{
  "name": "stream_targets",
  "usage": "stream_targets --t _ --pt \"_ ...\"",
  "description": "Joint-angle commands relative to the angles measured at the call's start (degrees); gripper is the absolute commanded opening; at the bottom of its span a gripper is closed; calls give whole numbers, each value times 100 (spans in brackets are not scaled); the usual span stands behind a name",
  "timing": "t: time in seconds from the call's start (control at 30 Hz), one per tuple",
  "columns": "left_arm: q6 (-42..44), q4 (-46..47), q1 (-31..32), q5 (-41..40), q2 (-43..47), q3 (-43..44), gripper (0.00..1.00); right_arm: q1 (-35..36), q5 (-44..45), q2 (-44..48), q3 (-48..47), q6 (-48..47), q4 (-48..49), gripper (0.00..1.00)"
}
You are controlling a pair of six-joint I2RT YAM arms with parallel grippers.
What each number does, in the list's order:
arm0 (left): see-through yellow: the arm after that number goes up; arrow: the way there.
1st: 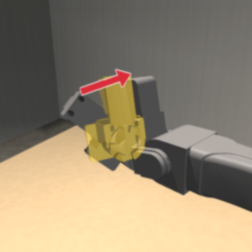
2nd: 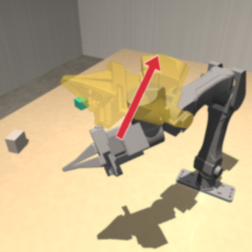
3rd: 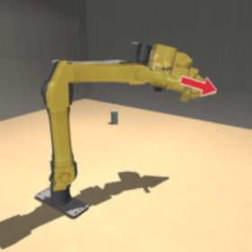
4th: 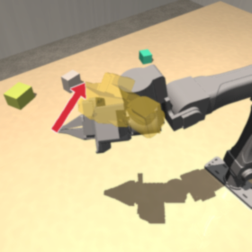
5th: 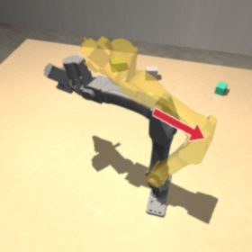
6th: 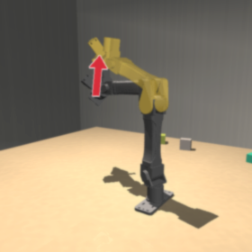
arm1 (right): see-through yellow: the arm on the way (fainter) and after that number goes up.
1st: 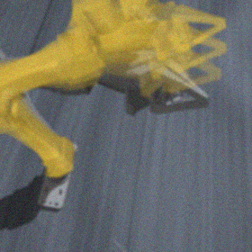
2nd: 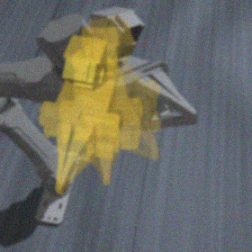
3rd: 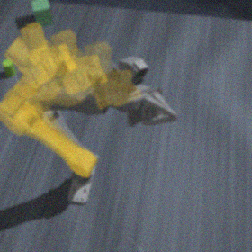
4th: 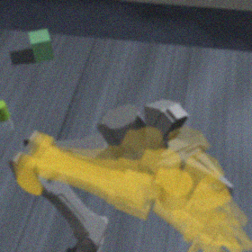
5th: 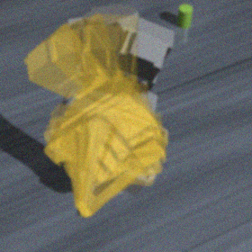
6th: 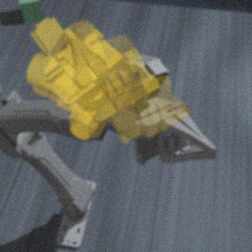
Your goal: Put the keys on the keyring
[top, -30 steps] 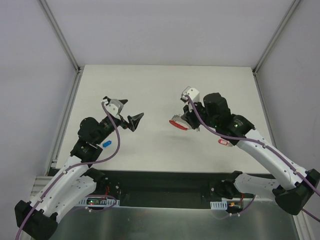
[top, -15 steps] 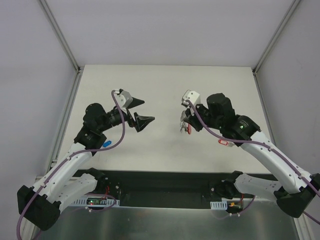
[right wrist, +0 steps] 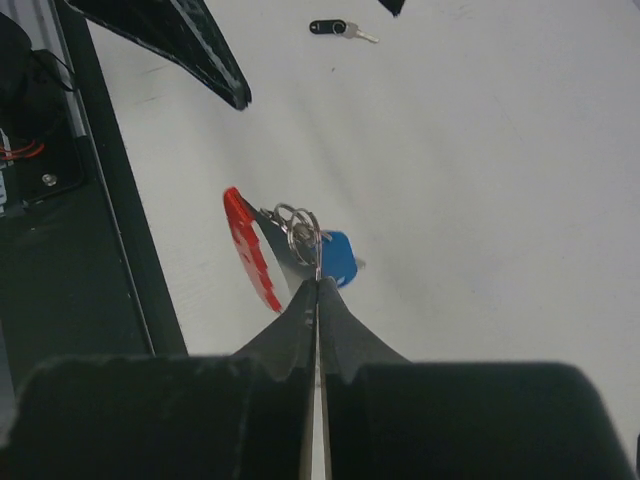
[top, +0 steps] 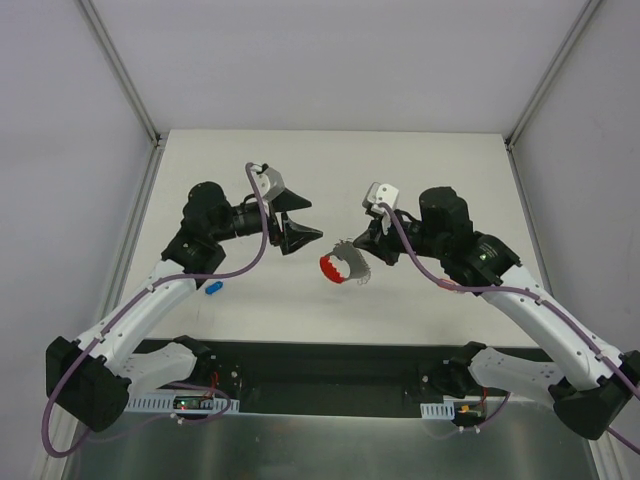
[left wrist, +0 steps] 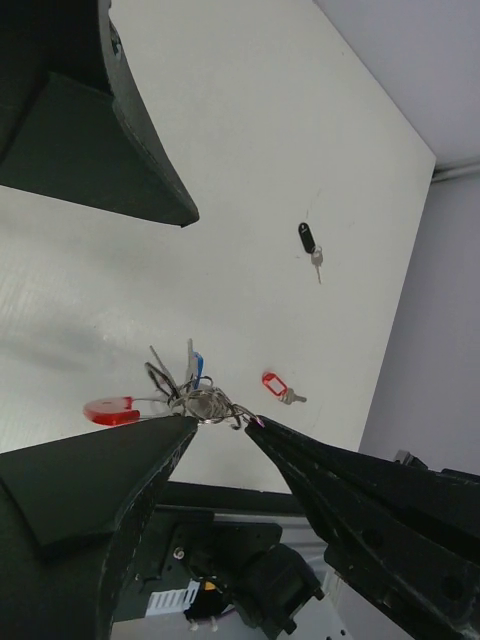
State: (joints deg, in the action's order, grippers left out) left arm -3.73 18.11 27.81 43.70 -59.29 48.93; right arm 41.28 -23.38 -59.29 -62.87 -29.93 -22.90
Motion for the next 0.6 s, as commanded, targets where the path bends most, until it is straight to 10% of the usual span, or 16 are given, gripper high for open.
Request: stream_targets --t 0.0,0.57 --pt "4 158 84 701 -162 267 76 -49 -729 93 -41 137 654 1" --pt "627 -632 268 1755 -601 785 61 -50 -1389 -276 -445 -188 101 2"
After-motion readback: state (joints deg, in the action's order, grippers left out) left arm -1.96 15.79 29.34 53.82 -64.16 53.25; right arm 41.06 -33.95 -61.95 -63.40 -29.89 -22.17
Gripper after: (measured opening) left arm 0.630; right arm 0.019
